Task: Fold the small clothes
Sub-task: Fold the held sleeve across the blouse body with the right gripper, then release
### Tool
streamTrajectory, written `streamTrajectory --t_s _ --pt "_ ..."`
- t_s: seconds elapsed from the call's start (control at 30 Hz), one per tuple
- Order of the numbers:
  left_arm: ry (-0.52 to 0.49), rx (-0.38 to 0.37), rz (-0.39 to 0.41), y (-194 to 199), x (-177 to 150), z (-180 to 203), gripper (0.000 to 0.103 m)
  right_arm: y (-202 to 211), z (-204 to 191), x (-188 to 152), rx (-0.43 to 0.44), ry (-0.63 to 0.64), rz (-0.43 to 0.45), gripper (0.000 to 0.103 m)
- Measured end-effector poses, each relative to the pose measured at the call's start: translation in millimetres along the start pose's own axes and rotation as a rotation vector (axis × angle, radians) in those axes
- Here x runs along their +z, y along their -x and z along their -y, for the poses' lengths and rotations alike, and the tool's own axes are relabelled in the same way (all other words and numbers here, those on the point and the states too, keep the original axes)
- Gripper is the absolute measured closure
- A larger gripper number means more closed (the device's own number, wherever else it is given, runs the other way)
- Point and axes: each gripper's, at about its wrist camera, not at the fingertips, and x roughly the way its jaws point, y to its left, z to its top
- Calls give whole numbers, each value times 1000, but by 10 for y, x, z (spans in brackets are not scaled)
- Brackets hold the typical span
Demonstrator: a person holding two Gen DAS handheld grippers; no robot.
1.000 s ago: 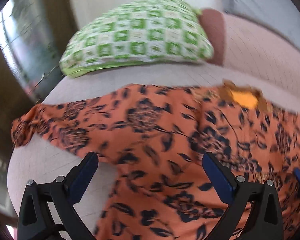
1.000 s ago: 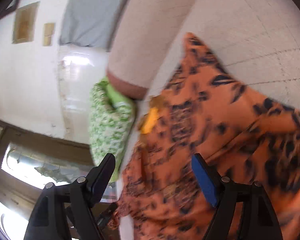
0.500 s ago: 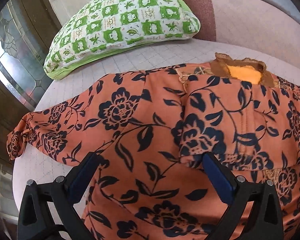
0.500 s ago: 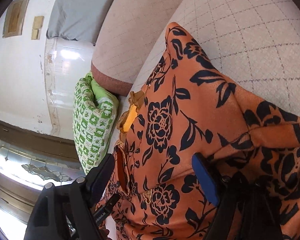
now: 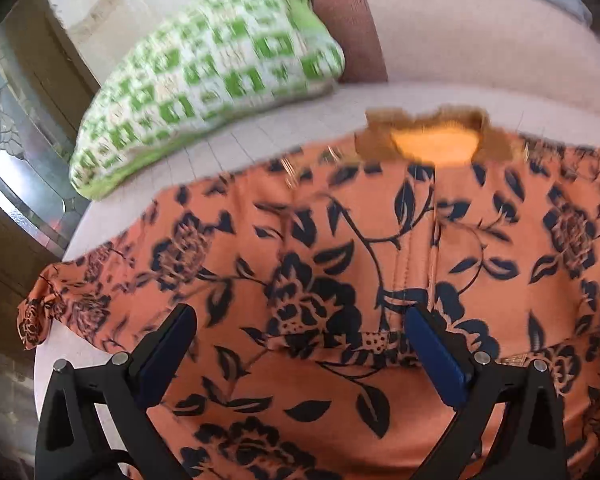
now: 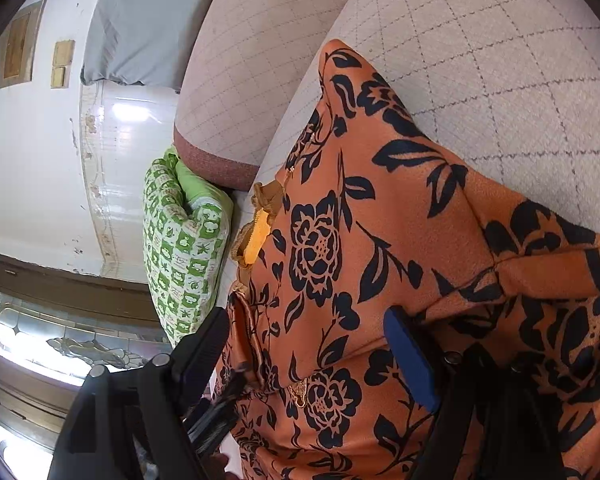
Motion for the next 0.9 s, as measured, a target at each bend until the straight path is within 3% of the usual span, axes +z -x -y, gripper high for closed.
streamTrajectory --t_s 0.2,0.37,0.47,0.57,0.67,0.8,0.9 --pt "41 -132 61 182 27 58 0 -7 -19 -14 -13 4 5 21" --pt "11 -73 -25 -55 -41 138 0 10 -20 -19 -10 5 8 21" --pt "81 -136 -67 -148 -32 13 0 7 -14 -18 -8 8 7 21" --pt "113 -91 -67 -176 -11 -111 0 10 -14 -16 -7 10 7 21" --pt "175 -57 -80 -207 21 -361 0 15 -16 -20 -7 9 7 21" --pt "355 -42 -13 -49 100 -1010 0 19 -23 -24 -9 14 7 21" --pt "485 24 7 -23 112 -1564 0 20 -25 -30 -11 21 9 21"
